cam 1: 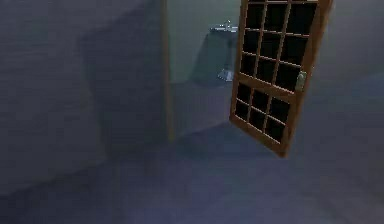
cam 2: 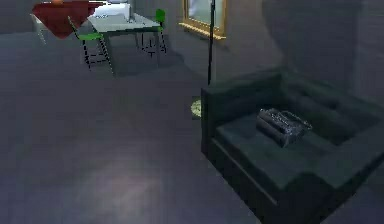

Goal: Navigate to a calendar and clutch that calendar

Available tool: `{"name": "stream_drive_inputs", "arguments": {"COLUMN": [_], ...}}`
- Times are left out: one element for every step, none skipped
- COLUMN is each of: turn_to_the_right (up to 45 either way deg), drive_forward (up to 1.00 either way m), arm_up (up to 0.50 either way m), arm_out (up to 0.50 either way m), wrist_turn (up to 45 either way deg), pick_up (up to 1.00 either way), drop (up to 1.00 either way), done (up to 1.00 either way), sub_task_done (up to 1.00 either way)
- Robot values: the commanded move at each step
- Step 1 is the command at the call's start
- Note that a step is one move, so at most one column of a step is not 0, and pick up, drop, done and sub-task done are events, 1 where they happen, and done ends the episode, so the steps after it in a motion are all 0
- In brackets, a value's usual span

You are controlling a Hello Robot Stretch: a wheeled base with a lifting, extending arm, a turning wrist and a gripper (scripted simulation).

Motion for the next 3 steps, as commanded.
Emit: {"name": "stream_drive_inputs", "arguments": {"turn_to_the_right": [45.0,21.0,0.0], "drive_forward": [0.0,0.0,1.0], "arm_up": [0.0,0.0,0.0], "arm_out": [0.0,0.0,0.0], "wrist_turn": [0.0,0.0,0.0], "pick_up": [0.0,0.0,0.0], "drop": [0.0,0.0,0.0], "done": [0.0,0.0,0.0], "sub_task_done": [0.0,0.0,0.0]}}
